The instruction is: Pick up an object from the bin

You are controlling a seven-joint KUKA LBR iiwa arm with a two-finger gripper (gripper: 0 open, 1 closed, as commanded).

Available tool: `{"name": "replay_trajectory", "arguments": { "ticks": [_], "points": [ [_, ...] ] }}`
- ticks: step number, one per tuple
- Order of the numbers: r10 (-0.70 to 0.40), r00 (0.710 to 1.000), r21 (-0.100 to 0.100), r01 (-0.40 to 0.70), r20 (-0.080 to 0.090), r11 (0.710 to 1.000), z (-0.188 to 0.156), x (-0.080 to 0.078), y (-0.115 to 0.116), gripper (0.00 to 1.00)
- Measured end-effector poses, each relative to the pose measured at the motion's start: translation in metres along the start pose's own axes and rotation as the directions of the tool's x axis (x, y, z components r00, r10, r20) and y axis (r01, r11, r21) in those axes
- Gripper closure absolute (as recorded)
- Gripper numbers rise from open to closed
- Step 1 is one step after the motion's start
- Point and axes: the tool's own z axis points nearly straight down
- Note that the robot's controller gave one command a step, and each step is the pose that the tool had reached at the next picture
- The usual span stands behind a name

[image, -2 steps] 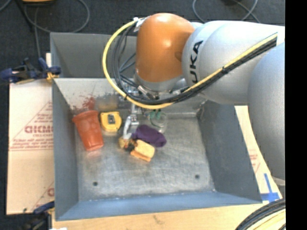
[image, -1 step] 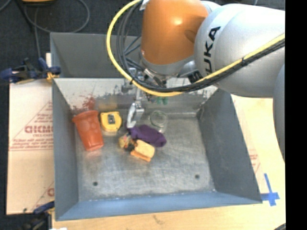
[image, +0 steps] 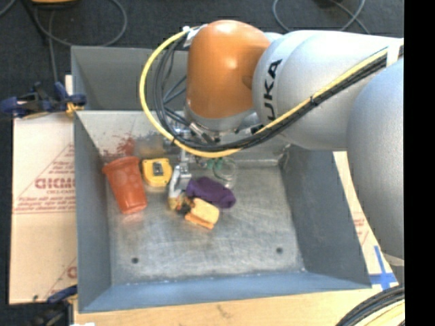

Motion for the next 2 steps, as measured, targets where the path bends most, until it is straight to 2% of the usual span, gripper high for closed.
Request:
{"name": "replay_trajectory", "arguments": {
  "ticks": [1,2],
  "points": [
    [-0.143,0.99,0.001,0.143,-0.006,0.99,0.047,0.053,-0.032,0.0],
    [-0.188,0.982,0.002,0.188,-0.012,0.982,0.068,0.055,-0.04,0.0]
  ]
}}
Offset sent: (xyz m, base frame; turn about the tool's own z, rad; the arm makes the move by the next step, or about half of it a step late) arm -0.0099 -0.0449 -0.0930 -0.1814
